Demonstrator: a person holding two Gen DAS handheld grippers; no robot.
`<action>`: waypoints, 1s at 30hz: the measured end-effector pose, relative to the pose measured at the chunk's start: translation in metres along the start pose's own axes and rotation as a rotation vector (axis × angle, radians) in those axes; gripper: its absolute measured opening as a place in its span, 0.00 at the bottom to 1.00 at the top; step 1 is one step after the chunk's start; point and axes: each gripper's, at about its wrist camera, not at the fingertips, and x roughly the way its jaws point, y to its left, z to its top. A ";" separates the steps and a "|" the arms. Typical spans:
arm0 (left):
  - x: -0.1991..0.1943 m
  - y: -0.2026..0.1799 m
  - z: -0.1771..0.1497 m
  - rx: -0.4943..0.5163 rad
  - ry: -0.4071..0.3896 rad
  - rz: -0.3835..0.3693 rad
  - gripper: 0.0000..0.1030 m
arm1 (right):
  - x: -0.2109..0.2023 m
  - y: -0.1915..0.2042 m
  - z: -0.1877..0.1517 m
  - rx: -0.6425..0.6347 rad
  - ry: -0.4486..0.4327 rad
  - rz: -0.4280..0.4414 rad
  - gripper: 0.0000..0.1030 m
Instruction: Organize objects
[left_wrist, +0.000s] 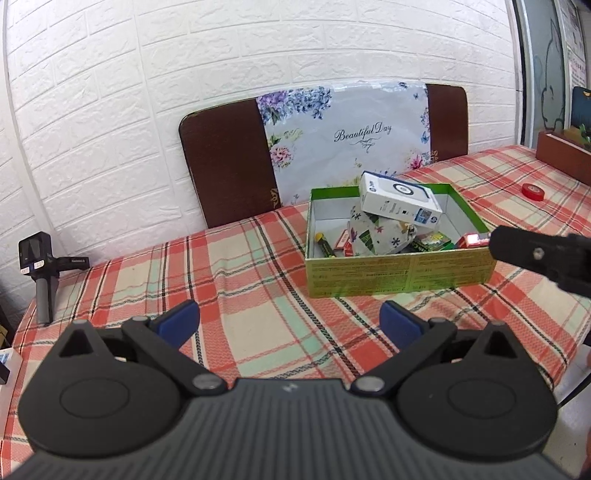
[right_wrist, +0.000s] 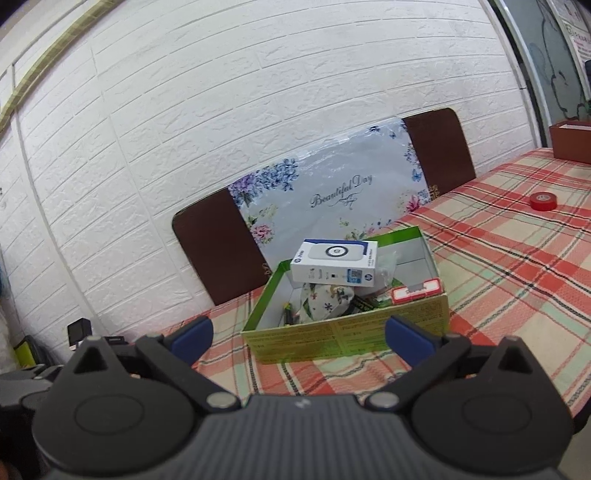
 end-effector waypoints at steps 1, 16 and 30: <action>-0.002 0.000 0.001 0.001 -0.006 -0.004 1.00 | -0.001 0.000 0.001 0.000 -0.007 -0.006 1.00; -0.025 -0.015 0.004 0.032 -0.051 -0.007 1.00 | -0.010 0.006 0.005 -0.031 -0.080 -0.044 1.00; -0.020 -0.016 0.006 0.014 -0.033 0.056 1.00 | -0.004 0.001 0.001 -0.029 -0.058 -0.045 1.00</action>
